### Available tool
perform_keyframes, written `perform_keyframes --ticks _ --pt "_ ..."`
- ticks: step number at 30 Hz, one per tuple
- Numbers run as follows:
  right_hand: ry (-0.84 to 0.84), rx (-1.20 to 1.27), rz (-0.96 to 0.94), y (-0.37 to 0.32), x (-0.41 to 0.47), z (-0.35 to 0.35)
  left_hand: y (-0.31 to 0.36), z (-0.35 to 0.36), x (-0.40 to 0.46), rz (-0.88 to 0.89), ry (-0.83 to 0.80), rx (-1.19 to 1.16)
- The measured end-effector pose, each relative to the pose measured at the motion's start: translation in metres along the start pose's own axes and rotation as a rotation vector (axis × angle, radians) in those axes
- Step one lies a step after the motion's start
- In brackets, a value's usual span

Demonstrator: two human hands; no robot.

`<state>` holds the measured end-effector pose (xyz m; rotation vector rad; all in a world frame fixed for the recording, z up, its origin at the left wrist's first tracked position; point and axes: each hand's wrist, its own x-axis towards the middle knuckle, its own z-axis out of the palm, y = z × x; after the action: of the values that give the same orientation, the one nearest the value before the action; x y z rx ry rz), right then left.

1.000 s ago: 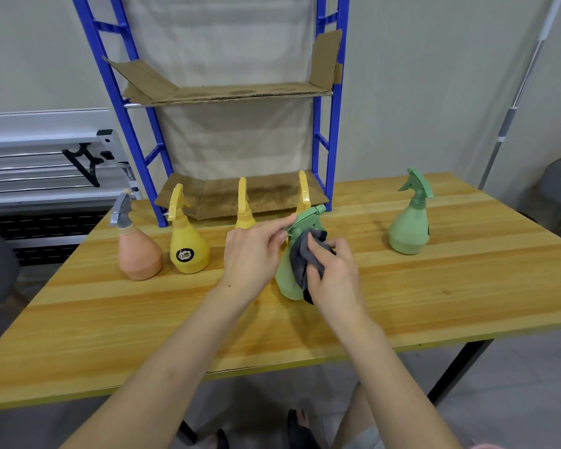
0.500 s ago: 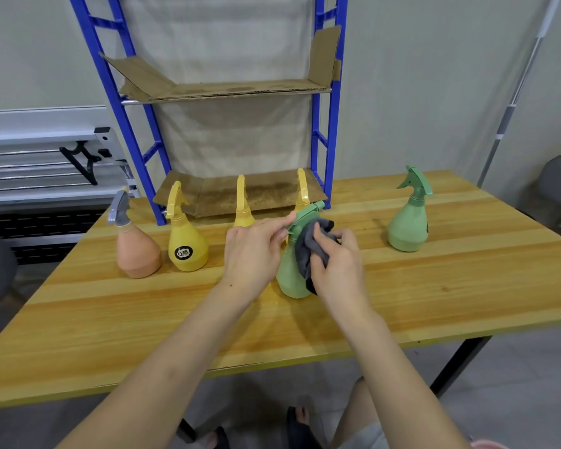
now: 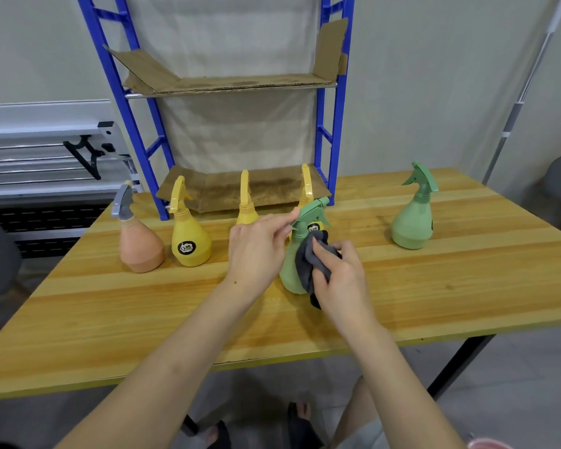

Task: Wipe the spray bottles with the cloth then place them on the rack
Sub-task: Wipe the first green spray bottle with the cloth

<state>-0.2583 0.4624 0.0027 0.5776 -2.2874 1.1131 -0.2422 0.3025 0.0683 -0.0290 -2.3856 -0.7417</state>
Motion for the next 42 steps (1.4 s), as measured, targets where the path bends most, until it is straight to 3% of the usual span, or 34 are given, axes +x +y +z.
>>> perform_keyframes --ticks 7,16,21,28,35,42 --pt "0.082 0.045 0.003 -0.016 0.011 -0.012 0.000 0.000 0.000 0.003 0.007 0.007" --pt "0.003 0.023 0.031 -0.010 -0.010 0.000 0.003 -0.001 -0.001 -0.023 0.013 -0.027" --pt "0.108 0.048 -0.003 -0.021 0.006 -0.004 0.005 -0.002 0.001 -0.037 -0.003 -0.018" --pt "-0.051 0.030 0.129 -0.008 -0.001 -0.002 0.001 -0.001 0.003 -0.093 -0.027 -0.048" --pt "0.175 0.046 0.017 -0.021 0.016 -0.029 -0.001 0.000 0.003 -0.096 -0.015 -0.078" --pt "0.024 0.013 0.108 -0.006 0.018 -0.011 -0.007 0.002 0.007 -0.105 -0.055 -0.150"
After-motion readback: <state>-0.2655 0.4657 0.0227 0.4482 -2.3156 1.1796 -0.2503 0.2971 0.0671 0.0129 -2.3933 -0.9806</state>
